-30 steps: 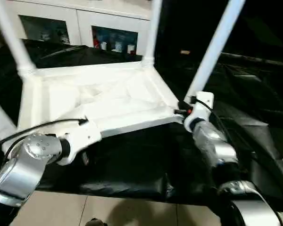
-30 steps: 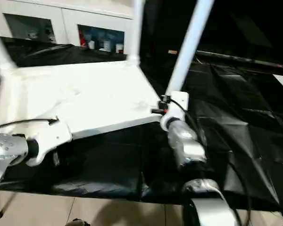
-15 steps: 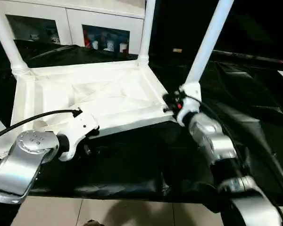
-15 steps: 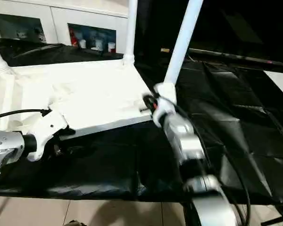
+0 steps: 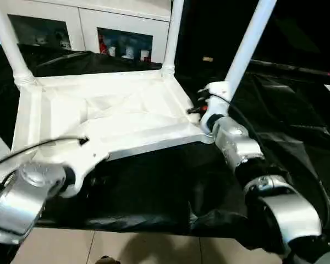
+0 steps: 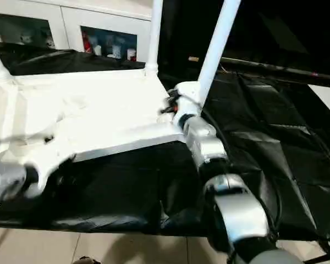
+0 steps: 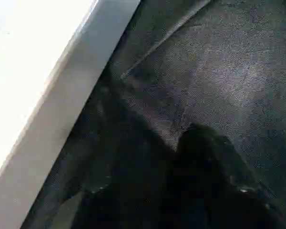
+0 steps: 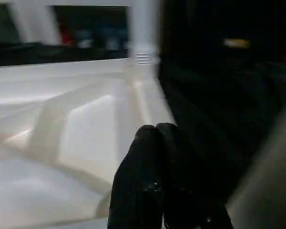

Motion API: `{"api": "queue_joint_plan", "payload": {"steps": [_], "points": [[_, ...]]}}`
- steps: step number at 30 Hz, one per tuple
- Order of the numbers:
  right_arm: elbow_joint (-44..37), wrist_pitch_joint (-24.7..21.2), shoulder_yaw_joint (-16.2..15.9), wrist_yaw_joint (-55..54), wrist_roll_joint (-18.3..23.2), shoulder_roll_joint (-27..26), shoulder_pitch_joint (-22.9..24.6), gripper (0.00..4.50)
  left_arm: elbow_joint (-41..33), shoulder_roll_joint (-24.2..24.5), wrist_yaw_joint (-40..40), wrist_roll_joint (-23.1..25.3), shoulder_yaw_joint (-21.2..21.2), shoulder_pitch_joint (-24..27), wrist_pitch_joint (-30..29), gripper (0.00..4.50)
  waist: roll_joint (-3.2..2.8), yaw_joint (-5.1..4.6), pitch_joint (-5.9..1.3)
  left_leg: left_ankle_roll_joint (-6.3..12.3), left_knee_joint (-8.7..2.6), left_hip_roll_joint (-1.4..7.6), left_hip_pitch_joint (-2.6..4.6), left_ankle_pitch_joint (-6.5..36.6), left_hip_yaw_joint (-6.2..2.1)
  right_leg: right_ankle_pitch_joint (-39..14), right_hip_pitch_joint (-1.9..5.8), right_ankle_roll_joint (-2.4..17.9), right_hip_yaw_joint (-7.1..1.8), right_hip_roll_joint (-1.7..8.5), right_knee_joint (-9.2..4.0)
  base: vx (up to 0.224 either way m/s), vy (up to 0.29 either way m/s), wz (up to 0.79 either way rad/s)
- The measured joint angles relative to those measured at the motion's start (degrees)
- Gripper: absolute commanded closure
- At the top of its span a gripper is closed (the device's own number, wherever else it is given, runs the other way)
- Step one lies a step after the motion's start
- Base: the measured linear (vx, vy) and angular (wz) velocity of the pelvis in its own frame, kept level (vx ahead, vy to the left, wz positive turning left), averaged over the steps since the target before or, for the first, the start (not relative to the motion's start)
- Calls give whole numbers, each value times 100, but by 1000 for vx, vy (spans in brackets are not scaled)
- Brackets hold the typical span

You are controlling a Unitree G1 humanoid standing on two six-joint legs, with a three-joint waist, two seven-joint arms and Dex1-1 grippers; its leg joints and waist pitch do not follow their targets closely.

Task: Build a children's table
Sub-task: Rotate leg to tighten

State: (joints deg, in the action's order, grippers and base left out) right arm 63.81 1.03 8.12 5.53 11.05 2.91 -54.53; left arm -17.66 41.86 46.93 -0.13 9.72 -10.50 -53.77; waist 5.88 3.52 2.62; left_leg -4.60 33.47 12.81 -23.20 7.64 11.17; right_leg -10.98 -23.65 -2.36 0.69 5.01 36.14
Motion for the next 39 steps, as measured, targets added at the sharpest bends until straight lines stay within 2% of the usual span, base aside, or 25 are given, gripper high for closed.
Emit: {"api": "queue_joint_plan", "payload": {"steps": [8,12,13,14,16,18,21,24,29,32,37,39], "points": [[577,242,474,-864,198,-168,-371,450,4,-180,-530,130,-3,114,43,317,22,19,-14,0,14,1,0,0,-4,2,3,2,1,2,6,0,0,0],[736,425,668,-1259,289,-141,-419,450,226,-245,-956,283,-161,99,138,335,29,93,-19,0,18,1,0,0,-5,1,6,0,3,3,6,0,0,0],[760,447,700,-1315,290,-119,-421,450,240,-256,-999,282,-165,100,160,338,30,117,-20,0,18,0,0,0,-5,1,6,0,3,3,6,0,0,0],[805,484,726,-1386,291,-85,-422,450,267,-289,-1068,282,-165,100,201,365,34,147,-22,0,19,1,-1,0,-5,1,6,-1,4,4,6,0,0,0],[849,557,761,-1464,291,-44,-422,450,305,-319,-1171,290,-167,101,272,374,36,174,-21,0,19,1,-3,0,-5,1,5,-2,6,4,6,0,0,0],[859,606,794,-1521,283,14,-422,450,326,-331,-1246,325,-201,101,301,384,38,178,-21,0,21,1,-6,0,-5,0,4,-6,6,4,6,0,0,0],[863,672,797,-1512,265,219,-421,450,302,-329,-1224,306,-254,136,367,424,41,185,-21,0,31,0,-23,0,-6,-3,0,-10,9,7,6,0,0,0],[863,726,824,-1489,223,397,-420,450,268,-314,-1144,169,-394,206,414,428,43,173,-21,2,34,0,-32,1,-5,6,-6,3,10,8,6,0,0,0],[821,856,598,-403,30,618,-305,450,-228,-190,-289,-801,-1265,837,1075,438,49,125,-19,4,34,11,-59,2,-7,6,-32,3,12,-5,5,0,0,0],[667,846,366,667,4,597,-94,450,-477,-62,175,-1212,-1738,1182,1071,438,53,50,-21,4,34,21,-63,2,-10,6,-36,4,12,-15,5,0,0,0],[343,760,0,1808,-59,501,262,450,-446,244,364,-1306,-2344,1512,1343,438,52,1,-21,3,42,26,-64,2,-18,10,-34,10,10,-23,5,0,0,0],[-238,661,-309,2372,-97,503,658,450,-235,526,551,-1346,-2805,1909,1664,438,69,-7,-32,4,40,30,-62,2,-22,8,-29,8,9,-31,0,0,0,0]]}}
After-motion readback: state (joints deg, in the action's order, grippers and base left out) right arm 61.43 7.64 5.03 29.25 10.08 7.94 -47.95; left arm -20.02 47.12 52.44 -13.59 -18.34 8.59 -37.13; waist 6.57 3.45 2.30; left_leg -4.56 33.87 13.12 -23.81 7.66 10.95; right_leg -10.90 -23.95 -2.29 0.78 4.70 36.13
